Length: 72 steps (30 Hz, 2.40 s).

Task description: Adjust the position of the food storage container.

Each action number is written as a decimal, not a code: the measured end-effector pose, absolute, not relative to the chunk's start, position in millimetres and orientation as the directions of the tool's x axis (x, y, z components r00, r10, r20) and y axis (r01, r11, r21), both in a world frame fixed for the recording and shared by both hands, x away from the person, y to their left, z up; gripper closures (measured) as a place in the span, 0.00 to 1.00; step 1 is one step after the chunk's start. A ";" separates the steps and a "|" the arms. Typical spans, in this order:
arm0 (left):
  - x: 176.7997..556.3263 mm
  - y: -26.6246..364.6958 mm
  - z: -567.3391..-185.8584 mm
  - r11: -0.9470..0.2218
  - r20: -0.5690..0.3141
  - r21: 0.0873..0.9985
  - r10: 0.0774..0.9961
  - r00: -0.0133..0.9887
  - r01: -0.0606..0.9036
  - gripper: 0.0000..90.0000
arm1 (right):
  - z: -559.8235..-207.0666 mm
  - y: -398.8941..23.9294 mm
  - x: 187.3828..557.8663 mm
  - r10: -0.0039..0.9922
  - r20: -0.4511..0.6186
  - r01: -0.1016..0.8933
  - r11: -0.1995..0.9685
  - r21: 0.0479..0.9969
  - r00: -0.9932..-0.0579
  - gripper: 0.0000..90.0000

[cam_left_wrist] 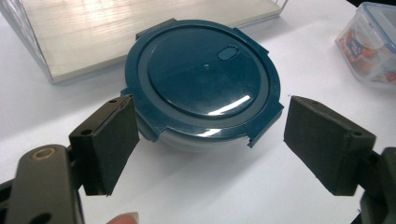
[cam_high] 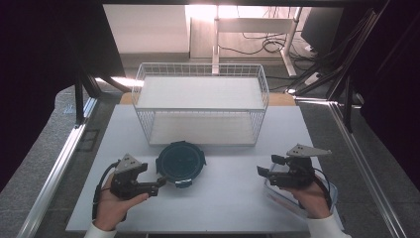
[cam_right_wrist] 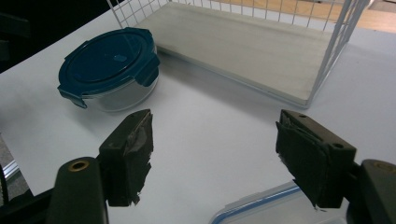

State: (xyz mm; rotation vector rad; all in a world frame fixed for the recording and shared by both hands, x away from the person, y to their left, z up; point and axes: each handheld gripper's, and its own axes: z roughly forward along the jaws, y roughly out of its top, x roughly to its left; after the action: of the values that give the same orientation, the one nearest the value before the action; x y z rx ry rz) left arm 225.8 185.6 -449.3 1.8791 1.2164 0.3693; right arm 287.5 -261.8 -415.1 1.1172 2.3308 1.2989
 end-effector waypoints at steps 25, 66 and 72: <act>227.0 187.9 -452.5 -0.164 -0.174 0.763 0.879 0.444 0.625 0.17 | -393.7 -333.7 309.0 0.848 0.067 0.558 0.285 0.779 -0.526 0.50; 223.5 186.6 -459.0 -0.201 -0.178 0.732 0.866 0.468 0.651 0.16 | -443.5 -303.3 387.3 0.729 -0.105 0.636 0.650 0.417 -0.676 0.99; 223.6 184.3 -460.4 -0.212 -0.173 0.726 0.864 0.472 0.655 0.16 | -444.1 -296.1 383.6 0.712 -0.129 0.615 0.672 0.412 -0.691 0.99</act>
State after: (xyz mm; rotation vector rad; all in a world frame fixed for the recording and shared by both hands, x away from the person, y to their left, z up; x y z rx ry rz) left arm 223.6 184.3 -460.4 1.9519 1.2620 0.3466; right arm 383.6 -296.1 -444.1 1.0605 2.6085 0.4938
